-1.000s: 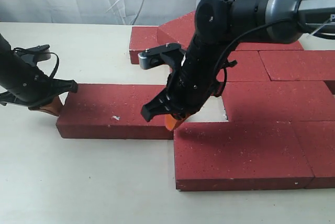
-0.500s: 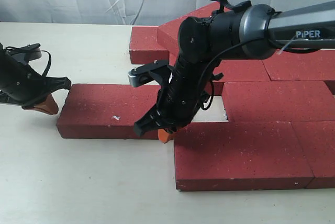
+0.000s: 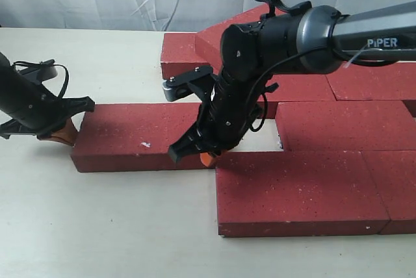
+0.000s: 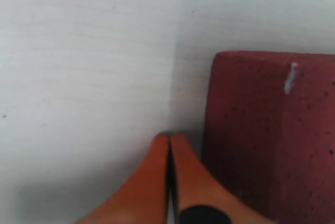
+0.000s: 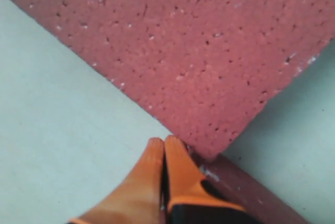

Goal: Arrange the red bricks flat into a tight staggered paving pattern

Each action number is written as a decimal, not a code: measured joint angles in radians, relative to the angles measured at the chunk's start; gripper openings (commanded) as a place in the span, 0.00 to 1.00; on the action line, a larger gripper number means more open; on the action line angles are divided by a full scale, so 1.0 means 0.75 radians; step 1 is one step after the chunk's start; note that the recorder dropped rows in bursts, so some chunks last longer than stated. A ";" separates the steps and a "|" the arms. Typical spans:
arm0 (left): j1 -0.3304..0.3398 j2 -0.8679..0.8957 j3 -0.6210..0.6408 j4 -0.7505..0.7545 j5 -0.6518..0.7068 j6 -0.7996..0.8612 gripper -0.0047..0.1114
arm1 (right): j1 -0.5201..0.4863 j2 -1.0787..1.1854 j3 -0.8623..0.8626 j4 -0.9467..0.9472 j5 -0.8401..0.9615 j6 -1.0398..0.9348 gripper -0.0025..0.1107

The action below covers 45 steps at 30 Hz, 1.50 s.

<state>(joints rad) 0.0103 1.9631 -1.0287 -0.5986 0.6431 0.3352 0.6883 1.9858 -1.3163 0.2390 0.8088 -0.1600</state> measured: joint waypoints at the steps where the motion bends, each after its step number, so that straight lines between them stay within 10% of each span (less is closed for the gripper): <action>1: 0.000 0.000 -0.006 0.000 0.003 0.000 0.04 | 0.000 0.000 0.000 0.000 0.000 0.000 0.02; 45: -0.086 -0.076 -0.034 0.236 0.121 -0.087 0.04 | 0.069 0.019 0.000 -0.103 -0.034 0.008 0.02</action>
<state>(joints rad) -0.0542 1.9059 -1.0544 -0.4214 0.7335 0.2696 0.7402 2.0003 -1.3163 0.1615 0.7831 -0.1536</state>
